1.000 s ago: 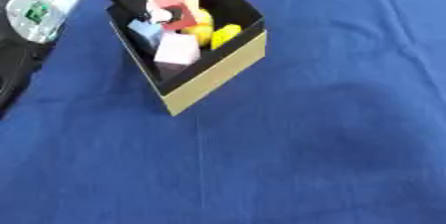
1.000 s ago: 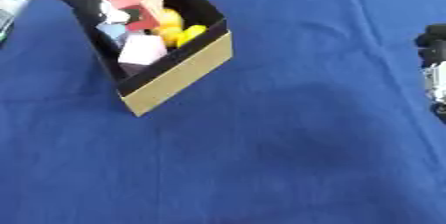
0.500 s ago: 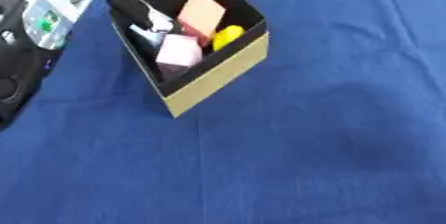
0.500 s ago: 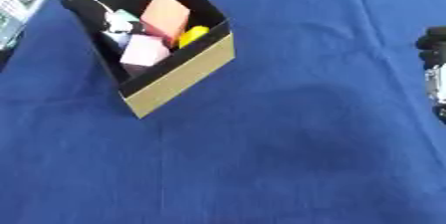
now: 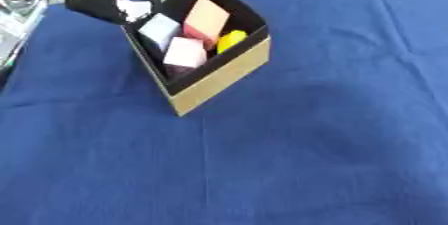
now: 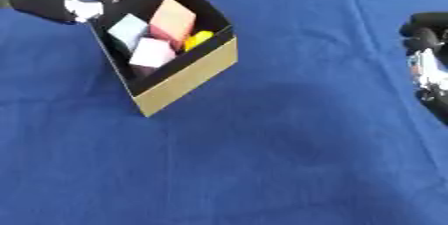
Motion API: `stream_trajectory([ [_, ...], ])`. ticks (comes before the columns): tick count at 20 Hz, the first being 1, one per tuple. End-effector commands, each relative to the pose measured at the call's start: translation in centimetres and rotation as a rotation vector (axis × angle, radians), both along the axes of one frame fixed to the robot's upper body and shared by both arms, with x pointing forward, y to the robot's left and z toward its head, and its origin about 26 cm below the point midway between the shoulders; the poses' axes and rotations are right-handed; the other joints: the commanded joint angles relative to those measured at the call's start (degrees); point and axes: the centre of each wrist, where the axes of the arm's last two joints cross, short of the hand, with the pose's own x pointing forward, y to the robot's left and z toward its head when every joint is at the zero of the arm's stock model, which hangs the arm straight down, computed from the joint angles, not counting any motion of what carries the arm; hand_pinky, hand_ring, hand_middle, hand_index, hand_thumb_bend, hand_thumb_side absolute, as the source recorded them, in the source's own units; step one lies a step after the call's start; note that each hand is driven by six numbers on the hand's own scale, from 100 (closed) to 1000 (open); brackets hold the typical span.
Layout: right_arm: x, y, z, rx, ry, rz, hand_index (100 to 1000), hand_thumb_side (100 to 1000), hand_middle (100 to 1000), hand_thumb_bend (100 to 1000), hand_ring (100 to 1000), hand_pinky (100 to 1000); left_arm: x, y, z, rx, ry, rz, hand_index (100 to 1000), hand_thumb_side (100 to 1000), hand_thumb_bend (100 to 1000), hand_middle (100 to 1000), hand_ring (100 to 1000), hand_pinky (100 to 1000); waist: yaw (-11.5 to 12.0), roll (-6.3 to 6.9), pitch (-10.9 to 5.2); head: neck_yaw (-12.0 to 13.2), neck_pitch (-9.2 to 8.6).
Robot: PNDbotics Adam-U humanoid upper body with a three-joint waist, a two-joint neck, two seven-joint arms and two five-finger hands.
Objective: Pick up objects on the table and place them in the box.
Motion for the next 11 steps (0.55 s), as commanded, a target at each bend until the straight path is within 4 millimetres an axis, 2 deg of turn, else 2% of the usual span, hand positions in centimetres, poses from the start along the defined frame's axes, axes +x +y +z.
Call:
stream_trajectory([
  [1,-0.3,-0.5,0.8,-0.019,-0.037,-0.022,730,412,644,100,739,737,-5.0,0.6,1.6,-0.206,-0.121,-0.053,832,490,273,700,743,781,0.6,-0.78,-1.65,-1.1,0.70],
  [6,-0.3,-0.7,0.6,-0.007,-0.052,-0.048,735,398,652,100,744,740,-5.4,3.1,-3.0,-0.558,-0.107,-0.065,831,510,256,685,732,764,1.6,-2.27,-1.95,-3.2,0.93],
  [11,-0.4,-0.8,0.6,-0.003,-0.084,-0.075,744,401,661,100,751,747,-5.5,4.6,-7.5,-0.826,-0.093,-0.079,843,559,260,685,732,758,2.1,-3.22,-2.27,-4.3,0.74],
])
